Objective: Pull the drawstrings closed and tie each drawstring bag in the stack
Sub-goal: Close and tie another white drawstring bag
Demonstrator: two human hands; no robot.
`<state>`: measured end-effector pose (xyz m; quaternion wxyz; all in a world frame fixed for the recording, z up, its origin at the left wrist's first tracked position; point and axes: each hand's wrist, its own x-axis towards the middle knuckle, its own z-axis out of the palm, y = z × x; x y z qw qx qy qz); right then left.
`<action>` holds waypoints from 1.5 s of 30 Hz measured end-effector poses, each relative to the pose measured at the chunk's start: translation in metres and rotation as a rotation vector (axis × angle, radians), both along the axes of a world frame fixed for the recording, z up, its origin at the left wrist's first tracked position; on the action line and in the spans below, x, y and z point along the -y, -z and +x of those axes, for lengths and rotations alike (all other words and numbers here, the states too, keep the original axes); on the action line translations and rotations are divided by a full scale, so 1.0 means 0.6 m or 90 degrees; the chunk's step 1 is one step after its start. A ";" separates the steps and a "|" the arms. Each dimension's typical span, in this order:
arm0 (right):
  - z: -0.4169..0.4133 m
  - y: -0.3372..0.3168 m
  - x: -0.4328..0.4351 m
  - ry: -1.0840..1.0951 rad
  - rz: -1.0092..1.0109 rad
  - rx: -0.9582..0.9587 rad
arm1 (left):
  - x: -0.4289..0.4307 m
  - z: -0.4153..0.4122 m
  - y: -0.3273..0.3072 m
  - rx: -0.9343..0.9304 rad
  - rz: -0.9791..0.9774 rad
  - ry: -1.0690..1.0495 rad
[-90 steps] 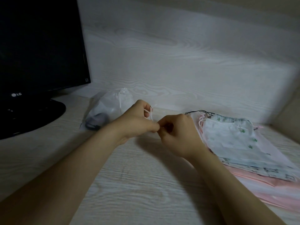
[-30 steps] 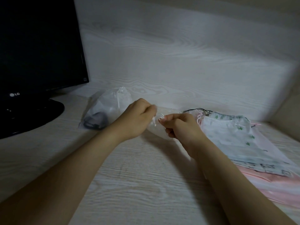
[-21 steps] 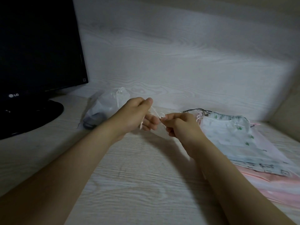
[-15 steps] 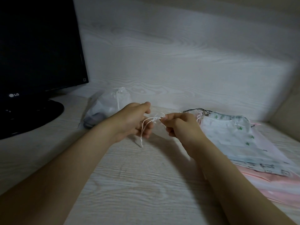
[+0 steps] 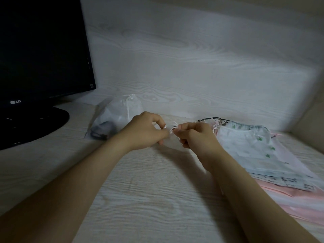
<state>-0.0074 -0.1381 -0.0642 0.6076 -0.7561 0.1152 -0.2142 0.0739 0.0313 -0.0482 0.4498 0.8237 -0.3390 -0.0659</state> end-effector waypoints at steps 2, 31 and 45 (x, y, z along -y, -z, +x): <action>0.000 0.000 0.000 0.000 -0.004 0.001 | -0.001 0.006 0.003 0.015 -0.024 -0.008; -0.002 0.008 0.019 0.102 -0.310 -0.028 | -0.008 0.055 0.031 0.102 0.058 -0.250; 0.013 0.022 0.024 0.205 -0.455 -0.103 | -0.005 0.066 0.037 0.100 0.043 -0.221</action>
